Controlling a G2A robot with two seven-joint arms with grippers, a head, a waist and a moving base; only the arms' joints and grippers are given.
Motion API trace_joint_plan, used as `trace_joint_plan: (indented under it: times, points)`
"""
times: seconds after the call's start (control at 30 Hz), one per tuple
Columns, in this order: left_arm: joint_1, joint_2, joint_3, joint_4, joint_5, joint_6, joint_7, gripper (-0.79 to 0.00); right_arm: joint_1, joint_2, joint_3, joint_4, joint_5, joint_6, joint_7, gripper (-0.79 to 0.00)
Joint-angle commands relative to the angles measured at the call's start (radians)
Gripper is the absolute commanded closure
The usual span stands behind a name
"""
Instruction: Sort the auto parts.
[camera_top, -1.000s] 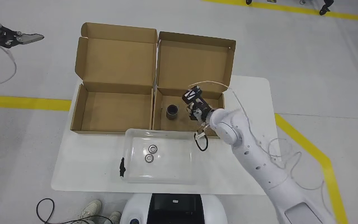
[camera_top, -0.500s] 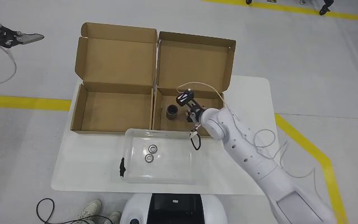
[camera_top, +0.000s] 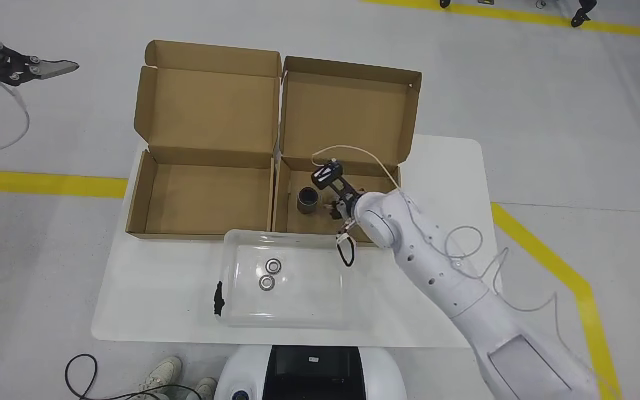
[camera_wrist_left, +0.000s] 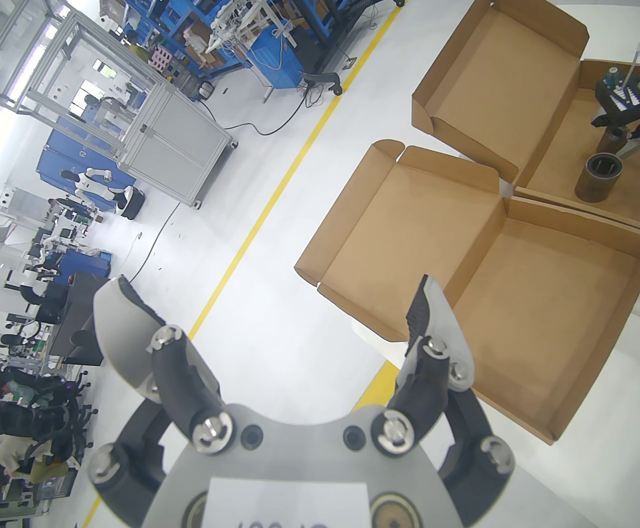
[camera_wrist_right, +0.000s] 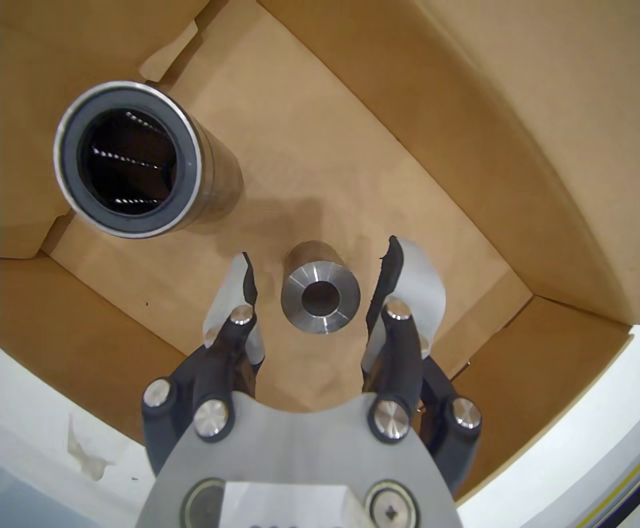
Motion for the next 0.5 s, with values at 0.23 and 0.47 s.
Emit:
trace_joint_plan:
  times: [0.23, 0.47]
  points:
    - [0.0, 0.0, 0.0, 0.0, 0.0, 0.0, 0.0, -0.785, -0.09, 0.039, 0.112, -0.2, -0.01, -0.081, -0.018, -0.613]
    - [0.0, 0.0, 0.0, 0.0, 0.0, 0.0, 0.0, -0.785, -0.23, 0.083, 0.241, -0.428, 0.035, -0.242, -0.084, -0.622]
